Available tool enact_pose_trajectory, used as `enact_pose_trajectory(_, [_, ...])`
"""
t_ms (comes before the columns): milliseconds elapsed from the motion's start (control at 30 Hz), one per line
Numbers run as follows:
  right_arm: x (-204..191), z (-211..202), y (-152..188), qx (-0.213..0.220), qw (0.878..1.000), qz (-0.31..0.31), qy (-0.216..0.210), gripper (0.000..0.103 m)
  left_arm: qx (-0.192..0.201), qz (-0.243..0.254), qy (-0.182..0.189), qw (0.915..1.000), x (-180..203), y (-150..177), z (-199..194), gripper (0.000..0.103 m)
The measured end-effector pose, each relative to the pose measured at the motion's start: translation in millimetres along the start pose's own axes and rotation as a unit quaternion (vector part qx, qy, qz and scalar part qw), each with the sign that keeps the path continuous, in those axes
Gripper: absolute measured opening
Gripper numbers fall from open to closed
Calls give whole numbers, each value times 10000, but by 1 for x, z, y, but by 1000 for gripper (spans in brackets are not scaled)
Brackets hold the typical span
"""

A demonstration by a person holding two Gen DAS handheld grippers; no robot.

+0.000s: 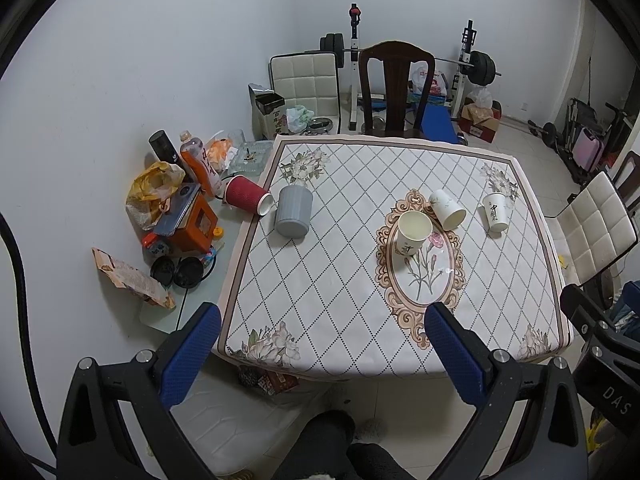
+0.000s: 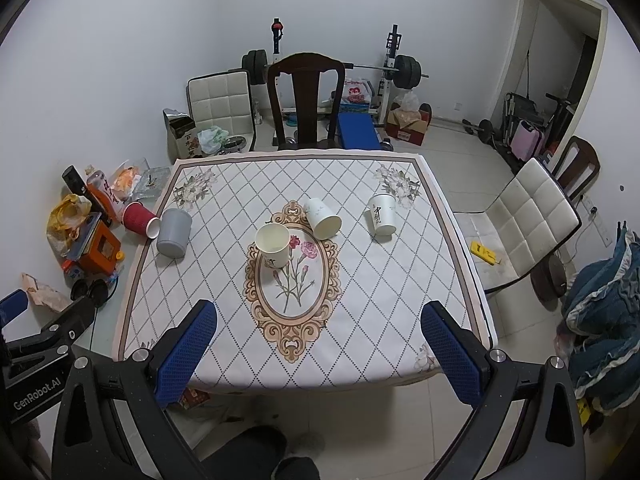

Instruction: Flip cup upright

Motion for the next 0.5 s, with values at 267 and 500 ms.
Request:
enact_pose_trajectory(267, [-1, 0, 1, -8, 10000, -12, -6, 103, 25, 7, -14, 10000, -1, -2, -1, 103])
enact_pose_trajectory(500, [-1, 0, 0, -4, 10000, -8, -2, 103, 38, -14, -12, 10000, 0, -4, -2, 103])
Point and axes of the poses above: each gripper's, at about its wrist camera, not at the fingertips, and z roughly the way its jaws point, x to its right, y to its underside, the point moved 8 cm from there along z, roughly the way its jaws point, and after that the axes turned 11 degrees about z, right-handed, at the moved point
